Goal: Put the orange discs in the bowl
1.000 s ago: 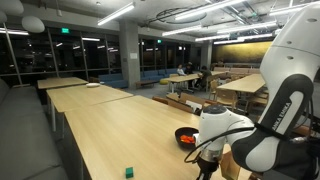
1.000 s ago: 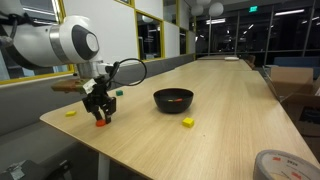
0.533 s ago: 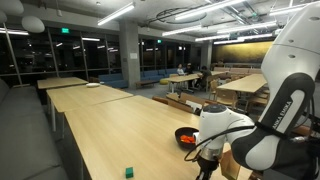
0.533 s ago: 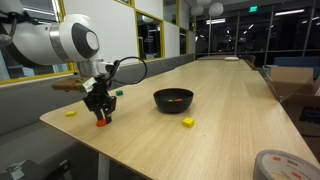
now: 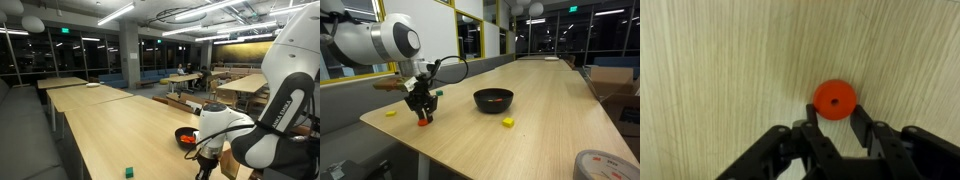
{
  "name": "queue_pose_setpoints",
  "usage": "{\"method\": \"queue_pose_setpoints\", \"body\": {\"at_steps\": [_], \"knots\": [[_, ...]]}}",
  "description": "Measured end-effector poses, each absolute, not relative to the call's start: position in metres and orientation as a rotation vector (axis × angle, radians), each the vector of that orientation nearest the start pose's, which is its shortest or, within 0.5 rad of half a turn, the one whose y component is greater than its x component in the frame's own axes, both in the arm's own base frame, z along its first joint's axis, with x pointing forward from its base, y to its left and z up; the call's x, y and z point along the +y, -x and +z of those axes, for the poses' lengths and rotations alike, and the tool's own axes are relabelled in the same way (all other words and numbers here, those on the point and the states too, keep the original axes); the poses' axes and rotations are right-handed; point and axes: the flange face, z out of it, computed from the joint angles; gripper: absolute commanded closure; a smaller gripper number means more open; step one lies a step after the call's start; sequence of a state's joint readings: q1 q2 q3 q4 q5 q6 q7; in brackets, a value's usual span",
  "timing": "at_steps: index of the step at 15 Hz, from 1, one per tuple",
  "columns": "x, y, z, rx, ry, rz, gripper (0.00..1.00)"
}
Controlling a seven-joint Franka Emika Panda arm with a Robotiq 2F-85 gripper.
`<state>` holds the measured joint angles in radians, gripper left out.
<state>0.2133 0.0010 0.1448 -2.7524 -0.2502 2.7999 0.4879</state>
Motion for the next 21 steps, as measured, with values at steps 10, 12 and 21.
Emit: {"method": "queue_pose_setpoints", "body": {"at_steps": [10,12,21], "knots": [[0.077,-0.4,0.271,-0.05,3.224,-0.289,0.8],[0.049,-0.408,0.287,-0.066,3.236,-0.318,0.8],[-0.032,-0.489,0.383,-0.259,3.288,-0.493,0.8]]}}
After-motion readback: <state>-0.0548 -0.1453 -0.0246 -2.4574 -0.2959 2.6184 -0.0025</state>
